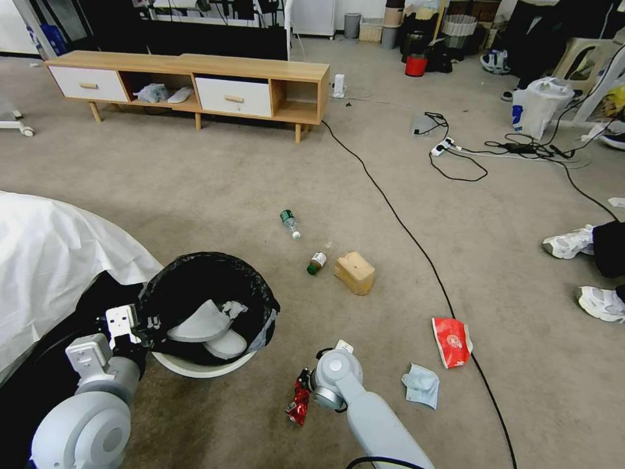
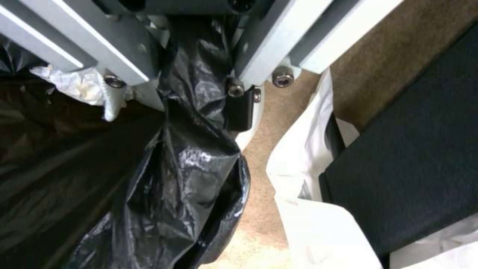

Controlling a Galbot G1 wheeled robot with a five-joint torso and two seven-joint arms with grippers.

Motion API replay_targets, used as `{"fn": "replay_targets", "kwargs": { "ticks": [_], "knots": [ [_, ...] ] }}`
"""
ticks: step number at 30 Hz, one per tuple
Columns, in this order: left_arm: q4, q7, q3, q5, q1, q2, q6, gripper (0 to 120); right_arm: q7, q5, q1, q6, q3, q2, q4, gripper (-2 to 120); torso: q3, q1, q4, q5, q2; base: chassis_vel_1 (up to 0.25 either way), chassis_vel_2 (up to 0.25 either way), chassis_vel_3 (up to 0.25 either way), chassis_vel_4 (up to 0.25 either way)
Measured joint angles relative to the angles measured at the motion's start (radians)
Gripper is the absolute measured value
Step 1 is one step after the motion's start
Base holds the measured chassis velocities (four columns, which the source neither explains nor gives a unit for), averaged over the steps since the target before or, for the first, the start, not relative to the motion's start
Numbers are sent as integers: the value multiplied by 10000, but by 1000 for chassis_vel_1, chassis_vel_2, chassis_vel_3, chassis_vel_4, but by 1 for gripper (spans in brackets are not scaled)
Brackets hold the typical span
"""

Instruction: Pick up the trash bin and place the garbage on the floor into it.

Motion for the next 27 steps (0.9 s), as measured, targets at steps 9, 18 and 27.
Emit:
{"fn": "replay_targets", "kwargs": {
  "ticks": [9, 18, 27],
  "knots": [
    [-3, -1, 87, 95, 35, -78, -16, 1, -23, -90, -92, 18, -51, -92, 58, 0, 3, 1, 1, 1, -3, 0, 0, 0, 0],
    [-28, 6, 210, 160, 29, -120, -17, 1, 291, 91, -196, 82, -294, -373, 545, 0, 5, 1, 0, -2, -4, 0, 0, 0, 0],
    [-36, 26, 258, 155, 6, -114, -17, 1, 503, 267, -234, 119, -381, -541, 1022, 0, 3, 1, 1, -1, -4, 0, 0, 0, 0]
  ]
}}
